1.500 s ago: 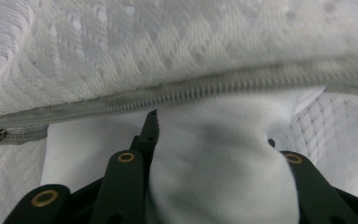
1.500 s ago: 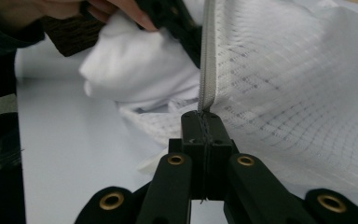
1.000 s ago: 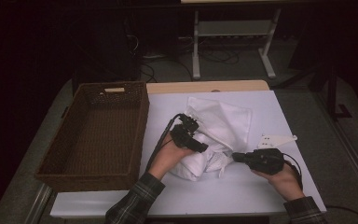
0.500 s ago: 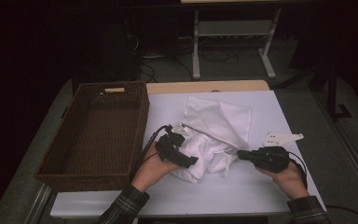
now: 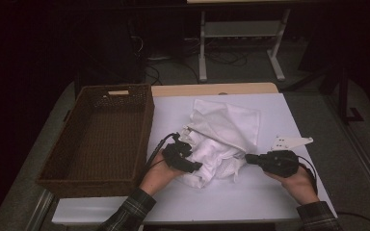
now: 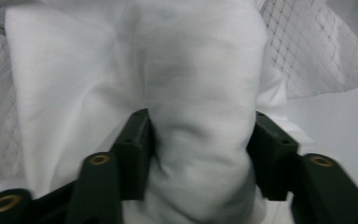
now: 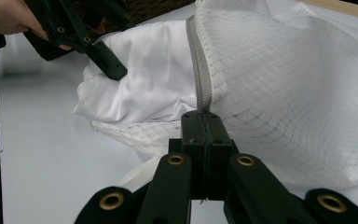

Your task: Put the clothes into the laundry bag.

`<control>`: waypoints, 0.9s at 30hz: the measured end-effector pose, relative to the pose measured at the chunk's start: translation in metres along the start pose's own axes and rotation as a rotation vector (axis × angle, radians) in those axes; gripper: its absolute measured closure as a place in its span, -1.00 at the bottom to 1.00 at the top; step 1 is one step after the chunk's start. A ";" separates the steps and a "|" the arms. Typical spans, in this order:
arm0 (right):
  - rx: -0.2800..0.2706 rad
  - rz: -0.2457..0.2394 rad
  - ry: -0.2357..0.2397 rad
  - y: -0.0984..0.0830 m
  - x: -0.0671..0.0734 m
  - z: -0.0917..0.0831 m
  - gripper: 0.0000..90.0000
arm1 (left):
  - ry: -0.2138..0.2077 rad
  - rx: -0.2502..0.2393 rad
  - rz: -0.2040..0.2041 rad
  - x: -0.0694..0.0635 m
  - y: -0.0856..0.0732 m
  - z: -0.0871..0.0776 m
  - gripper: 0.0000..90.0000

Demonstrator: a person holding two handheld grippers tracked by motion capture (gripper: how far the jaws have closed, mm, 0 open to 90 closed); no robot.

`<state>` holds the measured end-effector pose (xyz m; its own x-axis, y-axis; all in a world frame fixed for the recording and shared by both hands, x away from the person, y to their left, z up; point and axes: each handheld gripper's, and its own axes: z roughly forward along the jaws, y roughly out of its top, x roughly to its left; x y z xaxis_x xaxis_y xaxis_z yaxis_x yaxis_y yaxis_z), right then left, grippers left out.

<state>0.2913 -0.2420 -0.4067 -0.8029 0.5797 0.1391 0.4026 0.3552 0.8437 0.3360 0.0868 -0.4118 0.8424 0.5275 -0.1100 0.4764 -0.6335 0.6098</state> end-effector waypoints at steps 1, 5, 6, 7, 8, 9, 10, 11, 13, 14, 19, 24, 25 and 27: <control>-0.001 -0.001 -0.003 0.000 0.000 -0.001 0.98 | 0.001 -0.004 -0.009 0.000 0.001 0.000 0.17; -0.004 0.000 -0.009 0.001 -0.001 -0.003 0.98 | -0.012 -0.028 -0.043 0.000 0.003 -0.002 0.26; -0.005 0.000 -0.014 0.001 -0.001 -0.005 0.98 | -0.018 -0.040 -0.053 -0.001 0.004 -0.002 0.30; -0.008 0.000 -0.013 0.001 -0.001 -0.006 0.98 | -0.023 -0.048 -0.054 -0.002 0.005 -0.002 0.30; -0.012 -0.004 -0.019 0.002 0.000 -0.007 0.98 | -0.035 -0.062 -0.063 -0.005 0.010 -0.001 0.32; -0.012 -0.004 -0.019 0.002 0.000 -0.007 0.98 | -0.035 -0.062 -0.063 -0.005 0.010 -0.001 0.32; -0.015 -0.007 -0.021 0.002 0.000 -0.008 0.98 | -0.035 -0.062 -0.063 -0.005 0.010 -0.001 0.32; -0.015 -0.007 -0.021 0.002 0.000 -0.008 0.98 | -0.042 -0.077 -0.070 -0.010 0.016 0.001 0.32; -0.020 -0.009 -0.022 0.003 -0.001 -0.009 0.98 | -0.037 -0.083 -0.062 -0.015 0.022 0.003 0.32; -0.020 -0.009 -0.022 0.003 -0.001 -0.009 0.98 | -0.037 -0.083 -0.062 -0.015 0.022 0.003 0.33; -0.031 -0.025 -0.039 0.005 0.000 -0.017 0.98 | -0.021 -0.109 -0.076 -0.025 0.045 0.015 0.34; -0.037 -0.028 -0.056 0.005 0.000 -0.023 0.98 | 0.000 -0.128 -0.084 -0.023 0.052 0.018 0.35; -0.037 -0.028 -0.056 0.005 0.000 -0.023 0.98 | 0.019 -0.137 -0.083 -0.019 0.058 0.018 0.35; -0.036 -0.014 -0.068 0.002 -0.004 -0.027 0.98 | 0.027 -0.159 -0.098 -0.015 0.061 0.018 0.36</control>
<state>0.2833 -0.2629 -0.3916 -0.7762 0.6237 0.0925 0.3745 0.3380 0.8634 0.3573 0.0301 -0.3872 0.7860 0.5985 -0.1552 0.5080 -0.4822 0.7137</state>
